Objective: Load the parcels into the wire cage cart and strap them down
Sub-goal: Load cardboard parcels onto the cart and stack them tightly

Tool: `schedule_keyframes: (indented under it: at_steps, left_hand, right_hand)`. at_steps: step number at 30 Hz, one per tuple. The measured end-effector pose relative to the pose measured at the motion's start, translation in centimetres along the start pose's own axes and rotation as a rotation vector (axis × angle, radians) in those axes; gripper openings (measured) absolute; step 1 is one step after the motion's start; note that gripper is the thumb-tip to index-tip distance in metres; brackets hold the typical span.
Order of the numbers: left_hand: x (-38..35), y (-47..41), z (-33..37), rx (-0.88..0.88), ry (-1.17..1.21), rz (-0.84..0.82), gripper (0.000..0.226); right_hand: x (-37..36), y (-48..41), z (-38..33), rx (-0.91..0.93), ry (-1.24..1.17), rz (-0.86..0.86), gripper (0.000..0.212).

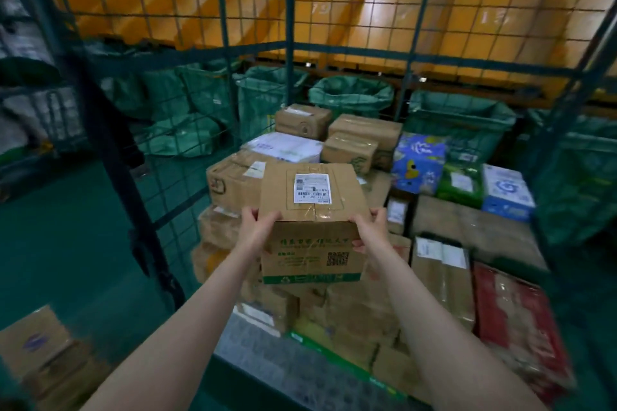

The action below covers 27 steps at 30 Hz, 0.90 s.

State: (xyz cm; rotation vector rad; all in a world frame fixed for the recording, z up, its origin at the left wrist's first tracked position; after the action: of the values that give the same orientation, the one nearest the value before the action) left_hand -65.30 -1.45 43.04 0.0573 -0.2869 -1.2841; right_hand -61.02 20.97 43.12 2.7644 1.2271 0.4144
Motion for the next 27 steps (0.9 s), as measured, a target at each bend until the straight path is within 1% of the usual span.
schedule_keyframes:
  at_steps: [3,7,12,18,22,27]
  left_hand:
    - [-3.3,-2.1,0.8,0.01,-0.005,-0.062,0.041]
    - [-6.9,-6.5,2.0,0.015,-0.021,-0.126,0.037]
    - [-10.5,-13.1,4.4,-0.018,-0.081,-0.189,0.042]
    - [-16.0,-19.8,6.9,-0.035,-0.148,-0.27,0.048]
    - [-19.5,-23.4,7.0,0.016,-0.137,-0.297,0.049]
    - [-23.4,-27.2,6.3,0.059,-0.124,-0.296,0.045]
  right_hand:
    - [0.6,-2.5,-0.5,0.017,-0.002,0.051,0.028]
    - [-0.7,-6.6,-0.7,-0.025,-0.023,0.077,0.03]
    - [-3.5,-12.0,-2.4,-0.026,-0.067,0.154,0.029]
    - [-6.0,-17.9,-3.1,-0.087,-0.118,0.252,0.03]
    - [-7.0,-21.4,-3.2,-0.111,-0.065,0.271,0.031]
    - [-8.4,-25.7,-2.7,-0.137,-0.044,0.243,0.028]
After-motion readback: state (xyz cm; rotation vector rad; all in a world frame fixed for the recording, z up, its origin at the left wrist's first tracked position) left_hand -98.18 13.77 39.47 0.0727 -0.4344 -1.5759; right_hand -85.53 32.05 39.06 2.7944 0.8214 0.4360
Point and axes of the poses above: each hand's wrist, its own y-axis away from the middle knuckle, its own x-axis out of the back of the hand, z = x × y, the point moved 6 cm from there along -y, towards the middle knuckle, and after that the axes turned 12 degrees about z, right-handed, at the moved point
